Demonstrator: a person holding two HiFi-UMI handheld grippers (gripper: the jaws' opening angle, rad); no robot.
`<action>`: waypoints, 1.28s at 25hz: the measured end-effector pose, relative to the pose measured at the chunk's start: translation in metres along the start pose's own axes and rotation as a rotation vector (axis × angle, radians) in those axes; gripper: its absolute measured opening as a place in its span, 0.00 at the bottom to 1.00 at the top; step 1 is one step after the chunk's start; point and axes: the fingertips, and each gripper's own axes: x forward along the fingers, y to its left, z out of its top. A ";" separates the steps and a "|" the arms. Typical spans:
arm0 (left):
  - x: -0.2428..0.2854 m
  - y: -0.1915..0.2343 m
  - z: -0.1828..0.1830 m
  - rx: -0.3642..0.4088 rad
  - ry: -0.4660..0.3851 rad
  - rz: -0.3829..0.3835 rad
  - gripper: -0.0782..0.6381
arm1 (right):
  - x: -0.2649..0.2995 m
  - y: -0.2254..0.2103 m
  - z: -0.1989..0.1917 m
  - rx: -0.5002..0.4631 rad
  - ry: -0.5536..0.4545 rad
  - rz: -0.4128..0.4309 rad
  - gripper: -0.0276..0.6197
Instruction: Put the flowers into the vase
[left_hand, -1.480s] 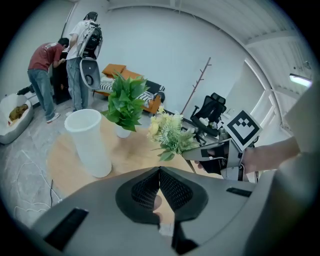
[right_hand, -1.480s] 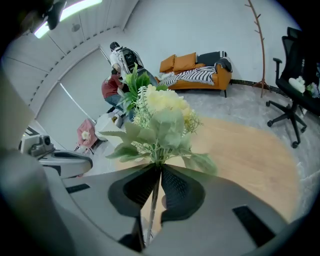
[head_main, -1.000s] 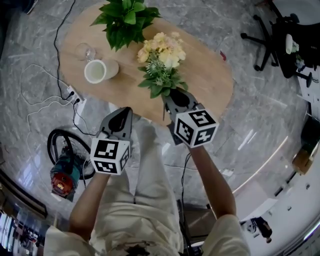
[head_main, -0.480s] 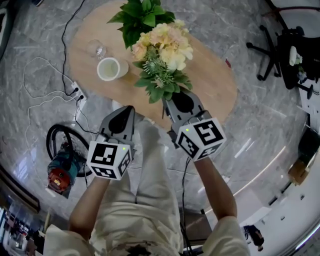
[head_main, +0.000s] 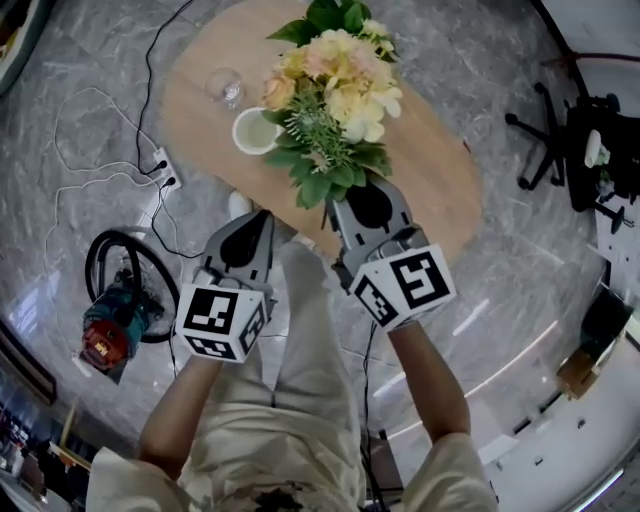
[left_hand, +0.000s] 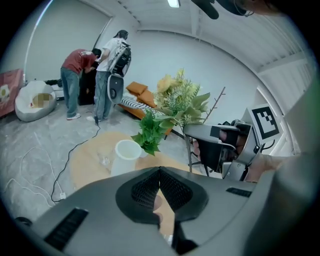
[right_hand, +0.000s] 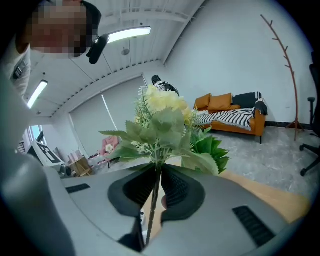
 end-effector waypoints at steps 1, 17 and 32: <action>-0.003 0.003 0.001 -0.006 -0.008 0.005 0.12 | 0.002 0.004 0.003 -0.006 -0.007 0.007 0.10; -0.034 0.075 0.022 -0.022 -0.086 0.082 0.12 | 0.061 0.049 0.040 -0.120 -0.116 0.043 0.10; -0.017 0.078 0.000 0.017 -0.124 0.115 0.12 | 0.070 0.051 0.048 -0.160 -0.224 0.088 0.10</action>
